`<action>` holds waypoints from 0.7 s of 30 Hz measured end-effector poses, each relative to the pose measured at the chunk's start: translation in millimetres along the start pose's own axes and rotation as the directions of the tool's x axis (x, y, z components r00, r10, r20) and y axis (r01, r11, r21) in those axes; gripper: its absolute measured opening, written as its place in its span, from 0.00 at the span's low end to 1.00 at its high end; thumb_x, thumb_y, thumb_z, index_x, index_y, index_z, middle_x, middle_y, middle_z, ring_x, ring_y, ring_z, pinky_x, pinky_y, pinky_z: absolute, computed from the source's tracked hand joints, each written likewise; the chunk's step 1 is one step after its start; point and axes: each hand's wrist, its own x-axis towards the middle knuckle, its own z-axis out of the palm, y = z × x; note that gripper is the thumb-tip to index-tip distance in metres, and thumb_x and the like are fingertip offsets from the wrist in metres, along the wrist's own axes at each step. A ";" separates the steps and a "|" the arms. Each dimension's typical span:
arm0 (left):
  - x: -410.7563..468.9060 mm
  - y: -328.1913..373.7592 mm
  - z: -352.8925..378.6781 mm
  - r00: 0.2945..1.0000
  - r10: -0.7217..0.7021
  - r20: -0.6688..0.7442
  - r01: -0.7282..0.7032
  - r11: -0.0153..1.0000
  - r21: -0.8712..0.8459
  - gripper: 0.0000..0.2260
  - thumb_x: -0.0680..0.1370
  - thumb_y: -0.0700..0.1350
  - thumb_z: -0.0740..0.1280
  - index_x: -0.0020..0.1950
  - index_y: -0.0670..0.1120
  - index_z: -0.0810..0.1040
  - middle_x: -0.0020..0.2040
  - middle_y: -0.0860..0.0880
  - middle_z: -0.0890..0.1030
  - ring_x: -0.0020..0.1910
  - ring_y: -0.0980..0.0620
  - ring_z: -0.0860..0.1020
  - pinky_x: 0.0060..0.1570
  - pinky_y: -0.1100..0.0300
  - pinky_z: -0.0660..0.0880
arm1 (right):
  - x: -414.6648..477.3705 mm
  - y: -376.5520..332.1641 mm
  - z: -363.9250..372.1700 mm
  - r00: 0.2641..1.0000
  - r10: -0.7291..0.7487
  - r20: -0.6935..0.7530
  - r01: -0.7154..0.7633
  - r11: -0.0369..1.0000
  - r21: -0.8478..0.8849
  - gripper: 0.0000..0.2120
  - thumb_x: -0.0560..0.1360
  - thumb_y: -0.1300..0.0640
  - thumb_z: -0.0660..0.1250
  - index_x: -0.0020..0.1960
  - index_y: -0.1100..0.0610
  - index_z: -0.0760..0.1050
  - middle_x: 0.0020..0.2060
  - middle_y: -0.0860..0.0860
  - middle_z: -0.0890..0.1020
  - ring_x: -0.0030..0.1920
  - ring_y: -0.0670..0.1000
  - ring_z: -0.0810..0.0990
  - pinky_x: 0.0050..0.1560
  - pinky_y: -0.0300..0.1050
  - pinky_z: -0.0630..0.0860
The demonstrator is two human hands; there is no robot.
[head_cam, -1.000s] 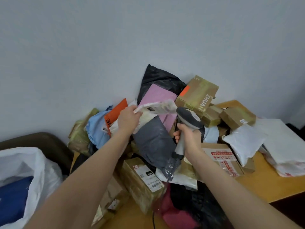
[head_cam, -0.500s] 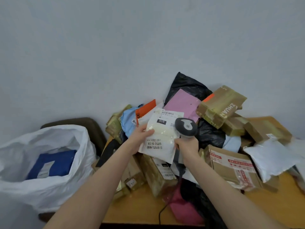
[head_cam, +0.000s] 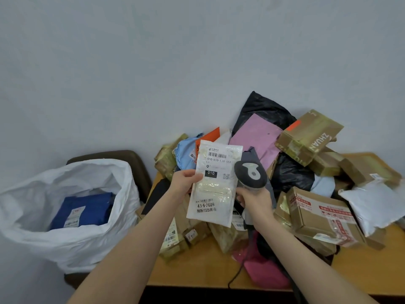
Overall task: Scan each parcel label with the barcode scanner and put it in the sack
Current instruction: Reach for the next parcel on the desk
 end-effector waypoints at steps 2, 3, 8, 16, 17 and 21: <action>2.0 -7.1 -3.1 0.999 0.017 -0.051 -0.017 1.000 0.017 0.08 0.75 0.37 0.70 0.53 0.37 0.82 0.45 0.42 0.84 0.38 0.48 0.82 0.37 0.56 0.80 | -10.1 -3.5 1.1 1.000 0.012 0.016 -0.013 0.995 0.094 0.04 0.70 0.62 0.72 0.38 0.63 0.79 0.32 0.57 0.83 0.31 0.53 0.78 0.36 0.48 0.75; 4.1 -11.3 -3.8 0.997 0.015 -0.072 -0.013 1.000 0.028 0.07 0.75 0.38 0.71 0.52 0.38 0.82 0.45 0.42 0.84 0.39 0.47 0.82 0.40 0.54 0.80 | -15.2 -5.3 2.2 0.999 0.016 0.043 -0.021 0.992 0.124 0.05 0.71 0.62 0.71 0.37 0.63 0.79 0.30 0.57 0.82 0.28 0.52 0.77 0.34 0.47 0.75; 18.2 -31.6 -3.0 0.988 -0.043 -0.145 0.050 0.998 0.043 0.07 0.73 0.41 0.74 0.50 0.43 0.83 0.47 0.44 0.84 0.46 0.45 0.83 0.51 0.47 0.80 | -41.8 -13.0 16.5 0.995 0.024 0.096 -0.038 0.988 0.148 0.07 0.72 0.66 0.69 0.35 0.66 0.77 0.24 0.57 0.78 0.22 0.51 0.72 0.28 0.44 0.70; 21.7 -43.5 -1.5 0.983 -0.069 -0.169 0.075 0.997 0.027 0.03 0.75 0.41 0.71 0.48 0.46 0.81 0.47 0.47 0.83 0.46 0.50 0.81 0.47 0.54 0.78 | -57.7 -19.3 29.8 0.991 0.080 0.104 -0.093 0.987 0.128 0.08 0.71 0.65 0.67 0.33 0.64 0.75 0.24 0.57 0.78 0.21 0.49 0.71 0.27 0.42 0.70; 22.5 -44.6 -1.5 0.982 -0.068 -0.173 0.074 0.997 0.026 0.03 0.75 0.41 0.71 0.48 0.46 0.81 0.47 0.47 0.83 0.47 0.49 0.81 0.48 0.53 0.78 | -57.7 -19.7 30.4 0.991 0.084 0.102 -0.096 0.988 0.118 0.09 0.71 0.65 0.67 0.33 0.64 0.75 0.24 0.56 0.78 0.21 0.49 0.71 0.27 0.42 0.70; 23.2 -48.0 -4.7 0.977 -0.087 -0.193 0.095 0.995 0.031 0.04 0.75 0.41 0.72 0.48 0.46 0.82 0.47 0.47 0.83 0.48 0.48 0.82 0.50 0.50 0.79 | -57.4 -18.3 31.4 0.989 0.099 0.112 -0.111 0.989 0.101 0.08 0.71 0.65 0.67 0.33 0.64 0.76 0.23 0.55 0.78 0.22 0.50 0.72 0.28 0.43 0.71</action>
